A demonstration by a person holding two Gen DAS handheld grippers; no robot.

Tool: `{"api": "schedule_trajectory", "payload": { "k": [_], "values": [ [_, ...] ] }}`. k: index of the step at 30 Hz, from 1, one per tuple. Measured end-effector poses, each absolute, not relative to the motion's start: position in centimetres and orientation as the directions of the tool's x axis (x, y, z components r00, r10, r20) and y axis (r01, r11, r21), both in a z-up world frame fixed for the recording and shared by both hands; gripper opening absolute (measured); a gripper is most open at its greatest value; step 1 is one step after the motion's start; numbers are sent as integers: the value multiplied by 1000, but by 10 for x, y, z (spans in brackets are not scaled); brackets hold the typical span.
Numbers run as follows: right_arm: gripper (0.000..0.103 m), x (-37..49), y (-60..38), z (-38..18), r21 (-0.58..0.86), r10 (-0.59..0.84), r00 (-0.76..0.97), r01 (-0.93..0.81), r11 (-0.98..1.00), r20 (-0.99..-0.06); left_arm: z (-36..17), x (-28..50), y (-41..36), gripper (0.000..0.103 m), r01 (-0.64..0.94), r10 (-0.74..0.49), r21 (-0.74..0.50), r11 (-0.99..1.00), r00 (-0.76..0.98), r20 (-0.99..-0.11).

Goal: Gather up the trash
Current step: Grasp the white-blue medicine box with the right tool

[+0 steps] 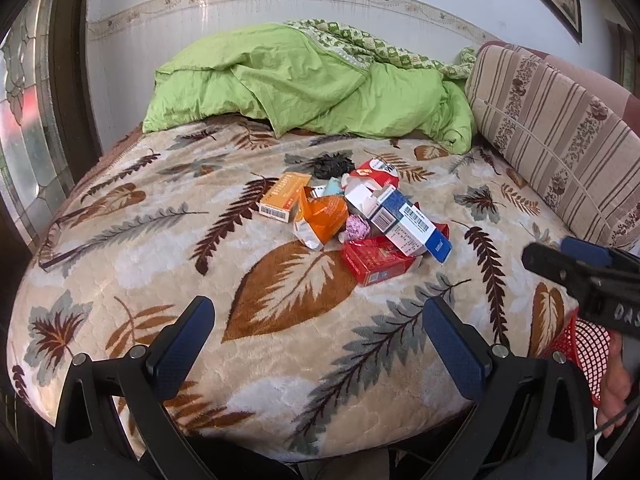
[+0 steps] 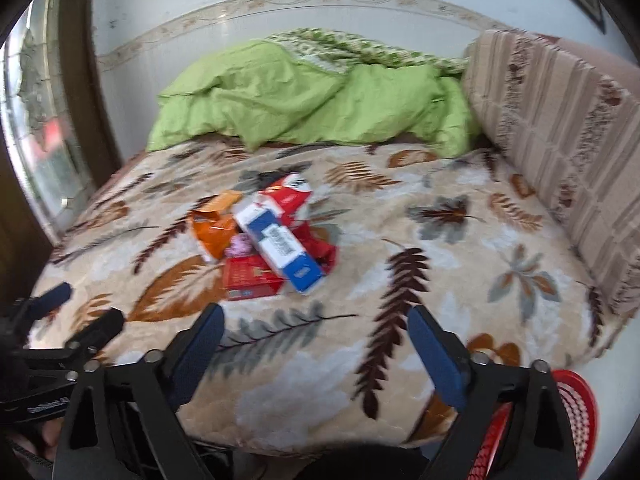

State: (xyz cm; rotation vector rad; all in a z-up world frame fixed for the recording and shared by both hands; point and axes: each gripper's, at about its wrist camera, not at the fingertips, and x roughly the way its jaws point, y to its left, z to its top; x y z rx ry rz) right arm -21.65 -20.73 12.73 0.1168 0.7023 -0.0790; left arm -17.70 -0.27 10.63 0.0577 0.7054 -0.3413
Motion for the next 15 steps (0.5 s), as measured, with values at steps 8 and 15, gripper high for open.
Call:
{"api": "schedule_trajectory", "payload": {
  "k": [8, 15],
  "values": [
    [73, -155, -207, 107, 82, 76, 697, -25, 996, -713, 95, -154, 4, 84, 358, -334, -113, 927, 646, -687],
    [54, -82, -195, 80, 17, 73, 644, -93, 995, -762, 88, -119, 18, 83, 333, -388, -228, 915, 572, -723]
  ]
}}
